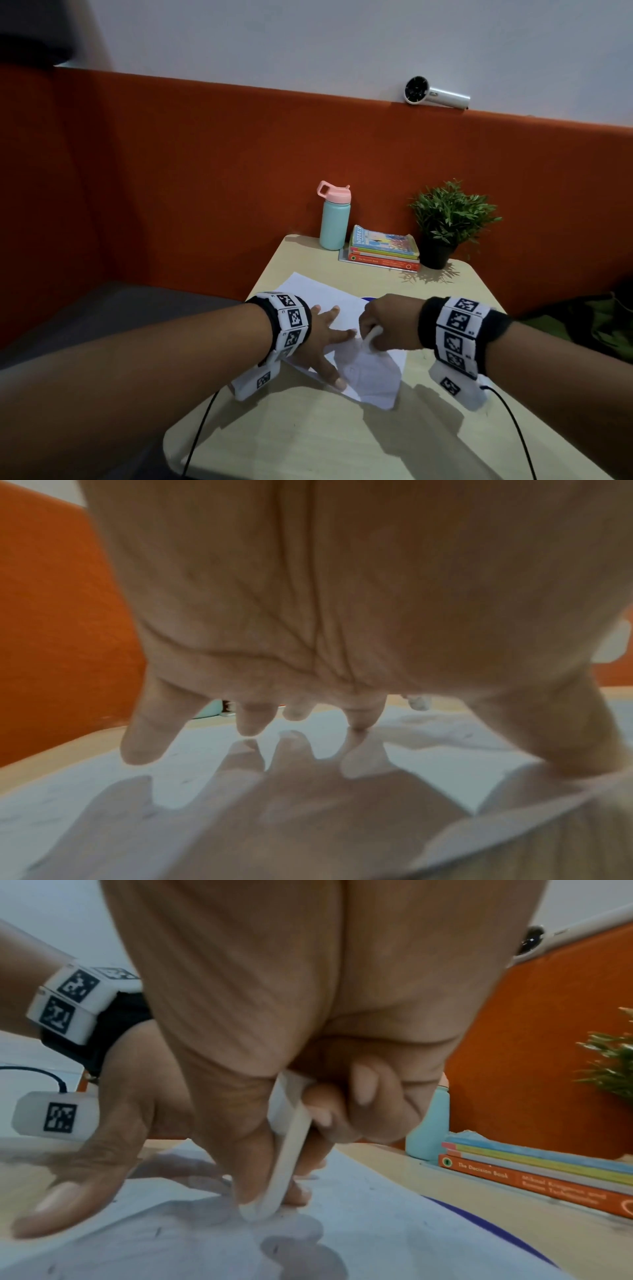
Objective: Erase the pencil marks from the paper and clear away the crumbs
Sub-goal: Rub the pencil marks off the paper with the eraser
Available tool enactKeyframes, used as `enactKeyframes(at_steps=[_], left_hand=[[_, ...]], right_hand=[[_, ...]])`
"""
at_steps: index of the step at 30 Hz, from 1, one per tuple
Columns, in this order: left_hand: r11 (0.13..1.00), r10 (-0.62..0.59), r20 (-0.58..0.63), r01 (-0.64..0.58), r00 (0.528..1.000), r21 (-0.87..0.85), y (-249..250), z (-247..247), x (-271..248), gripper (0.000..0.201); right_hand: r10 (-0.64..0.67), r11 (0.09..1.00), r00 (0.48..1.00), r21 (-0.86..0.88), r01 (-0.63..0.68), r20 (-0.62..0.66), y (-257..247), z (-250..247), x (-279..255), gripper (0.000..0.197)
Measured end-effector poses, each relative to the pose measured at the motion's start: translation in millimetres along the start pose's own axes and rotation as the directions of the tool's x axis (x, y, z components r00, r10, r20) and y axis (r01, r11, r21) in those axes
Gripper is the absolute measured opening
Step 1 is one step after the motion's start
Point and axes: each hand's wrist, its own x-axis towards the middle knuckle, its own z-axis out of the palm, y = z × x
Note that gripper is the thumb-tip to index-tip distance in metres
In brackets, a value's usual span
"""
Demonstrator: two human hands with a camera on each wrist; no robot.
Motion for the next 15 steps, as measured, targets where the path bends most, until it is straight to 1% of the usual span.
enactKeyframes(at_steps=[2, 4, 6, 8, 9, 10, 13, 14, 15], left_hand=[[1.000, -0.021, 0.028, 0.021, 0.999, 0.004, -4, 4, 0, 0.106], [1.000, -0.027, 0.035, 0.027, 0.999, -0.002, -6, 5, 0, 0.108], [1.000, -0.026, 0.030, 0.026, 0.999, -0.002, -6, 4, 0, 0.109], [1.000, -0.025, 0.022, 0.025, 0.999, -0.001, -5, 2, -1, 0.109], [1.000, -0.024, 0.017, 0.024, 1.000, 0.004, -5, 2, -1, 0.110], [1.000, -0.022, 0.013, 0.022, 1.000, 0.013, -5, 2, -1, 0.111], [1.000, -0.014, 0.013, 0.014, 1.000, 0.028, -6, 3, -1, 0.109], [1.000, -0.015, 0.014, 0.015, 1.000, 0.026, -6, 2, -1, 0.109], [1.000, -0.016, 0.014, 0.016, 1.000, 0.023, -6, 2, -1, 0.109]], right_hand=[[0.013, 1.000, 1.000, -0.023, -0.012, 0.008, -3, -1, 0, 0.018], [0.017, 0.999, 1.000, -0.045, -0.017, 0.013, -11, 2, -2, 0.021], [-0.033, 0.998, 0.999, -0.051, 0.035, 0.038, -27, 8, -9, 0.021], [-0.118, 0.993, 0.989, -0.003, 0.119, 0.092, -44, 13, -18, 0.017], [-0.127, 0.992, 0.986, 0.016, 0.126, 0.111, -45, 12, -19, 0.015], [-0.108, 0.994, 0.989, 0.013, 0.108, 0.104, -41, 9, -17, 0.017], [0.037, 0.999, 0.998, -0.034, -0.035, 0.043, -19, -2, -7, 0.024], [0.047, 0.998, 0.998, -0.034, -0.046, 0.039, -19, -1, -5, 0.025], [0.024, 0.999, 0.998, -0.030, -0.022, 0.054, -24, 1, -6, 0.024]])
